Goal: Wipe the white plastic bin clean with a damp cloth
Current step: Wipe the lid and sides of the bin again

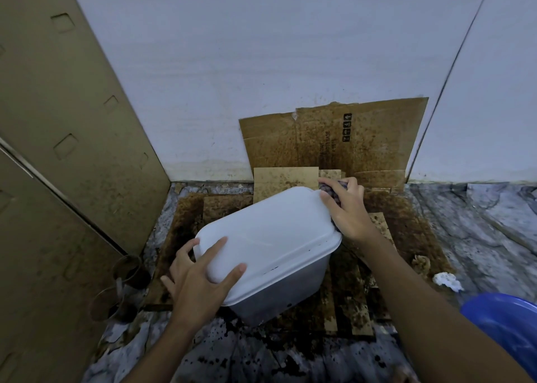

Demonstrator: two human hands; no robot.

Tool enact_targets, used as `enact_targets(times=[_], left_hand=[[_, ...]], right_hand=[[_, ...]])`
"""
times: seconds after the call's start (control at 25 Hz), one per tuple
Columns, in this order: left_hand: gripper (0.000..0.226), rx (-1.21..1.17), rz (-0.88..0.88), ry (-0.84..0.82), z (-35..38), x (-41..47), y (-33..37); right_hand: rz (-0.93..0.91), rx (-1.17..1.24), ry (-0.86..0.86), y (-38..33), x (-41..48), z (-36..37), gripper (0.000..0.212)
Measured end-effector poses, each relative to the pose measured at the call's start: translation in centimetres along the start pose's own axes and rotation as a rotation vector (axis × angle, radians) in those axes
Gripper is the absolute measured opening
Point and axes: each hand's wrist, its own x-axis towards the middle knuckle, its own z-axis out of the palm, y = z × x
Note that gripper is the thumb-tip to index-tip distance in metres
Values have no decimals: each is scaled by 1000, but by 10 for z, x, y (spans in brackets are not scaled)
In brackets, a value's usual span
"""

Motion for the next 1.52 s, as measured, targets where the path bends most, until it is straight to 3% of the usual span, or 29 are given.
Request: enact_targets(times=[0.2, 0.4, 0.56, 0.8, 1.04, 1.16, 1.52], left_hand=[[62, 13, 123, -120, -4, 23, 14], [83, 142, 285, -279, -4, 82, 32], [79, 323, 333, -373, -7, 104, 35], [81, 317, 314, -490, -12, 115, 42], [86, 229, 358, -600, -18, 130, 40], [87, 222, 371, -634, -19, 134, 35], [83, 134, 379, -706, -23, 137, 32]], right_hand=[[196, 318, -20, -44, -33, -2, 42], [34, 186, -216, -57, -79, 25, 60], [-13, -13, -23, -53, -85, 48, 59], [200, -179, 137, -42, -89, 65, 41], [401, 82, 262, -59, -103, 83, 47], [387, 260, 310, -63, -101, 89, 47], [362, 417, 320, -64, -105, 83, 43]])
